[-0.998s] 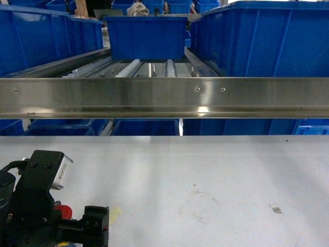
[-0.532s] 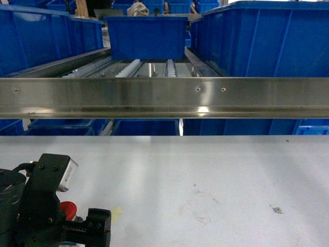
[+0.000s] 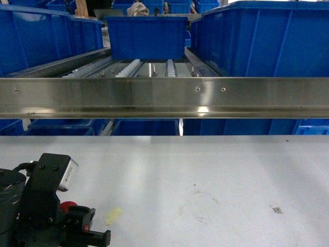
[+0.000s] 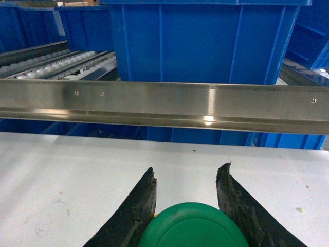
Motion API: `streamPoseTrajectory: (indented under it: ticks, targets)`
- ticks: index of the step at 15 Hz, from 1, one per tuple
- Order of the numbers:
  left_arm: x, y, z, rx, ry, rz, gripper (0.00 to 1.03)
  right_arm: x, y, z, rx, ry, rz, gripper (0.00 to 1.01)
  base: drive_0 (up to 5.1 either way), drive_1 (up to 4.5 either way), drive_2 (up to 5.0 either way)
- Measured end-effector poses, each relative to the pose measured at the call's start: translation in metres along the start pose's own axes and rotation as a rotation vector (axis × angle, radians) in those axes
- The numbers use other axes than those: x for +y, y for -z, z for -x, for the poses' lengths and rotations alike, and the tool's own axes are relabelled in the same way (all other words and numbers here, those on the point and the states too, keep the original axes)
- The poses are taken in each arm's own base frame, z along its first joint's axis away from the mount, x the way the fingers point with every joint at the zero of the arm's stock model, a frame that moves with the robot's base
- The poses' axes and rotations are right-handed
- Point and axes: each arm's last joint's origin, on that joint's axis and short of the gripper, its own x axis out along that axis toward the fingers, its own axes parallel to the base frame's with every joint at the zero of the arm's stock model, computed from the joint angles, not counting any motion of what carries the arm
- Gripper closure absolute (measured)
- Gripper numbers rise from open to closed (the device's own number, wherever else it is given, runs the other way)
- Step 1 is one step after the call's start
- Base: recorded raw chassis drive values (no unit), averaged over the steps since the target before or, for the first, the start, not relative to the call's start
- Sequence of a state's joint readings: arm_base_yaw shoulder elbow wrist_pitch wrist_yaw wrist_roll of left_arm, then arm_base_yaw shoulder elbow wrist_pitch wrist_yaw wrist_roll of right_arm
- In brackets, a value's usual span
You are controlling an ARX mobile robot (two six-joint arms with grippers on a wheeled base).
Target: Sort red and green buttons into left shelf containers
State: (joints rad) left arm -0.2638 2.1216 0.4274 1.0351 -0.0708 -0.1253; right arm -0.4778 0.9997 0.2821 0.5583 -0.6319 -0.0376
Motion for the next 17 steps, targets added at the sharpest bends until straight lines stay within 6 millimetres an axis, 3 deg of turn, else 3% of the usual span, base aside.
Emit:
streamPoseTrajectory:
  ticks: [5, 7, 9, 13, 17]
  targets:
    - [0.006, -0.002, 0.007, -0.041, -0.015, 0.000, 0.75, 0.000, 0.000, 0.000, 0.000, 0.000, 0.000, 0.70, 0.0, 0.00, 0.0]
    - [0.026, -0.024, 0.042, -0.172, -0.095, -0.006, 0.75, 0.000, 0.000, 0.000, 0.000, 0.002, 0.000, 0.70, 0.0, 0.00, 0.0]
    - [0.032, -0.043, 0.064, -0.253, -0.125, -0.007, 0.75, 0.000, 0.000, 0.000, -0.001, 0.002, 0.000, 0.70, 0.0, 0.00, 0.0]
    - [0.022, -0.076, 0.109, -0.381, -0.099, -0.014, 0.75, 0.000, 0.000, 0.000, 0.000, 0.001, 0.000, 0.70, 0.0, 0.00, 0.0]
    - [0.002, -0.090, 0.148, -0.451, -0.074, -0.022, 0.75, 0.000, 0.000, 0.000, 0.000, 0.001, 0.000, 0.70, 0.0, 0.00, 0.0]
